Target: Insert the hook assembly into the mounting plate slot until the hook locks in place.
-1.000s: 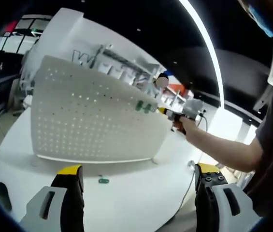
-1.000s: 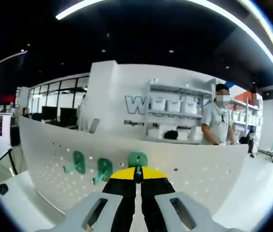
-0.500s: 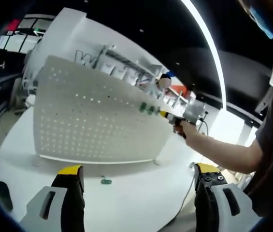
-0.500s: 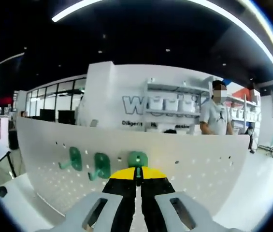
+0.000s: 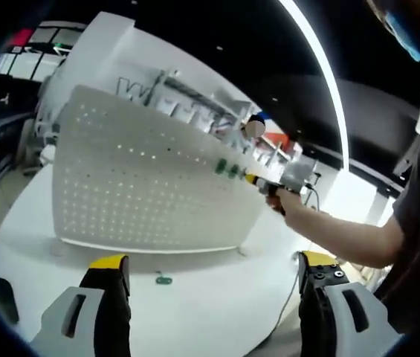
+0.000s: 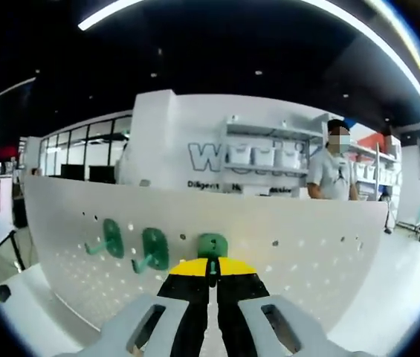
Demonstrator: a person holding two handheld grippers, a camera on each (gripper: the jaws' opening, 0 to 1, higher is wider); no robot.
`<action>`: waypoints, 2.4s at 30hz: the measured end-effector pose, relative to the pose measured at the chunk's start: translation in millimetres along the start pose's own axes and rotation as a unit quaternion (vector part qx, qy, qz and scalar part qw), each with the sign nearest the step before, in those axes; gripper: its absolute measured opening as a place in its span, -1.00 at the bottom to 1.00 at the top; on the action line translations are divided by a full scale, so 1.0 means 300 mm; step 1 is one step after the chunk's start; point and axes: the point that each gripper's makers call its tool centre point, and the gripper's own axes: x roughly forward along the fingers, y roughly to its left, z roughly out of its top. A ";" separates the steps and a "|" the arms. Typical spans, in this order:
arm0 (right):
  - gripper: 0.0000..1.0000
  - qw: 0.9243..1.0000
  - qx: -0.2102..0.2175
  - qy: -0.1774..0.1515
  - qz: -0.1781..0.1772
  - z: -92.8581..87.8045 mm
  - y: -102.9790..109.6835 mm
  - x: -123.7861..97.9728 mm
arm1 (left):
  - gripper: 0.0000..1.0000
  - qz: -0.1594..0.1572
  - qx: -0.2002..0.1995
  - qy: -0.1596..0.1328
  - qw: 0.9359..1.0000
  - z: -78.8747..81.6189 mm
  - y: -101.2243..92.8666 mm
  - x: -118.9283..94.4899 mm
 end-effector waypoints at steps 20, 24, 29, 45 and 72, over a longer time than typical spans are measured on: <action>-0.91 0.999 -0.026 0.019 -0.007 0.019 0.013 -0.020 | 0.91 0.001 -0.005 -0.006 1.000 -0.005 0.004 -0.020; -0.90 1.000 -0.019 0.009 -0.006 0.044 0.012 -0.028 | 0.91 -0.002 -0.003 -0.009 1.000 0.001 -0.004 -0.020; -0.88 1.000 -0.009 0.012 0.001 0.044 0.015 -0.043 | 0.90 -0.004 -0.004 -0.008 1.000 -0.003 -0.012 -0.025; -0.82 1.000 -0.003 0.003 0.016 0.092 0.064 -0.110 | 0.90 -0.008 0.002 -0.006 1.000 -0.017 -0.042 -0.042; -0.76 0.992 -0.012 0.029 0.125 0.040 0.265 -0.378 | 0.91 -0.013 0.016 0.021 1.000 -0.079 -0.095 -0.041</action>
